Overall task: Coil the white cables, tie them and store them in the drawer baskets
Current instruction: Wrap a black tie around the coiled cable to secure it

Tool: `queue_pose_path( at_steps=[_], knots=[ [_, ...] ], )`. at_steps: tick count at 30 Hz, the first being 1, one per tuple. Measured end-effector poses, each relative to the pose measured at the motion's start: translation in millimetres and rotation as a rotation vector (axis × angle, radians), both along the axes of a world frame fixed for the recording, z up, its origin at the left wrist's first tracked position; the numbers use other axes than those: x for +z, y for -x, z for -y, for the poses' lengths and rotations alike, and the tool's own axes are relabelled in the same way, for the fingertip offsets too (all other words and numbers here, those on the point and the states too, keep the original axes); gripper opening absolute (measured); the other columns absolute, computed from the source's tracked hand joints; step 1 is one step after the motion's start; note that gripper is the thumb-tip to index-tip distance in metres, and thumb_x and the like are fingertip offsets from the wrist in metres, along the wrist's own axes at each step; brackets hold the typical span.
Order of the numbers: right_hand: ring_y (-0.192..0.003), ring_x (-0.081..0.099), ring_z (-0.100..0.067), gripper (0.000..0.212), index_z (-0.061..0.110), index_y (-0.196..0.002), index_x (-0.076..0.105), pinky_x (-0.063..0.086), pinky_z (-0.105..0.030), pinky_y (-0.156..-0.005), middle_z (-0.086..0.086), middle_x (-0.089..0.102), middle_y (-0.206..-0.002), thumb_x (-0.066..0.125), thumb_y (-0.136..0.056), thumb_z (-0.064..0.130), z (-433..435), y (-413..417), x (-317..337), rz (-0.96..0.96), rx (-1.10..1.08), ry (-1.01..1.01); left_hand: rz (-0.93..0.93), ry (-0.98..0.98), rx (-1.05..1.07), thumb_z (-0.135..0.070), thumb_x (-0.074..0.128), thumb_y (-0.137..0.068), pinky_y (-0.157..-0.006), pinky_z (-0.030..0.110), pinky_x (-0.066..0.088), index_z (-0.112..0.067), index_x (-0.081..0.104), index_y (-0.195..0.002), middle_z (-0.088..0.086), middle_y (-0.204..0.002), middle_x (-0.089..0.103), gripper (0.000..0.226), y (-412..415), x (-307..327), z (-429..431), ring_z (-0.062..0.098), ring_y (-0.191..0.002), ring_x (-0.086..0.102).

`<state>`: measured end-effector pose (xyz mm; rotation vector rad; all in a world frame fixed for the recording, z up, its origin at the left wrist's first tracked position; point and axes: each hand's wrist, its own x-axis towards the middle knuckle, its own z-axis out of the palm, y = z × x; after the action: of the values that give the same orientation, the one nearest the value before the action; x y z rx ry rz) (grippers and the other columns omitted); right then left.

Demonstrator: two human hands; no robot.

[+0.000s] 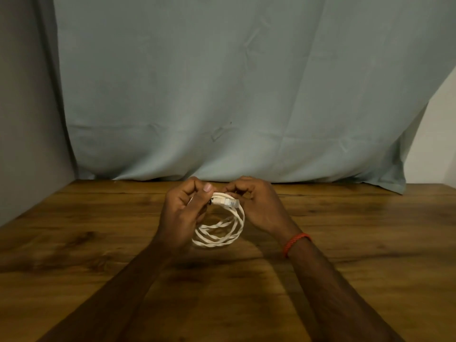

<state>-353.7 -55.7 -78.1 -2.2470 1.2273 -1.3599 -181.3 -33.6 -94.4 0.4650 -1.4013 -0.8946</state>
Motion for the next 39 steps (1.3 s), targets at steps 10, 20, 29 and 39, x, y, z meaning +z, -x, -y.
queue_pose_path(
  at_steps=[10,20,29,39],
  knots=[
    [-0.08,0.072,-0.005,0.011,0.016,-0.099,0.08,0.055,-0.023,-0.069,0.006,0.078,-0.088,0.072,-0.091,0.017,-6,0,6,0.268,-0.021,-0.039,-0.038,-0.095,0.204,-0.044,0.065,-0.093,-0.044,0.032,0.016,-0.009,0.055,-0.069,-0.004,-0.047,0.032,0.043,-5,1,9,0.015,-0.044,0.024],
    [-0.072,0.065,-0.016,0.032,0.027,-0.093,0.074,0.047,-0.032,-0.057,0.004,0.069,-0.077,0.054,-0.09,0.051,-32,-33,4,-0.525,-0.312,0.397,-0.206,-0.358,0.21,-0.035,0.058,-0.1,-0.043,0.024,0.012,-0.015,0.057,-0.08,-0.01,-0.046,0.027,0.028,-10,0,22,0.006,-0.037,0.02],
    [-0.053,0.061,-0.021,0.021,0.026,-0.065,0.067,0.023,-0.027,-0.052,0.003,0.061,-0.058,0.081,-0.067,0.041,-39,-58,-8,-0.767,-0.581,0.279,-0.097,-0.352,0.19,-0.031,0.059,-0.099,-0.04,0.016,0.014,-0.012,0.052,-0.08,-0.009,-0.045,0.027,0.028,-5,-2,19,0.006,-0.035,0.021],
    [-0.082,0.052,-0.018,0.022,0.02,-0.092,0.072,0.033,-0.03,-0.057,0.002,0.046,-0.083,0.056,-0.093,0.036,-57,-57,16,-0.435,-0.261,0.37,-0.031,-0.204,0.398,-0.031,0.067,-0.094,-0.053,0.028,0.04,-0.016,0.056,-0.065,-0.008,-0.051,0.056,0.034,-9,-4,23,0.008,-0.048,0.05]
  ],
)
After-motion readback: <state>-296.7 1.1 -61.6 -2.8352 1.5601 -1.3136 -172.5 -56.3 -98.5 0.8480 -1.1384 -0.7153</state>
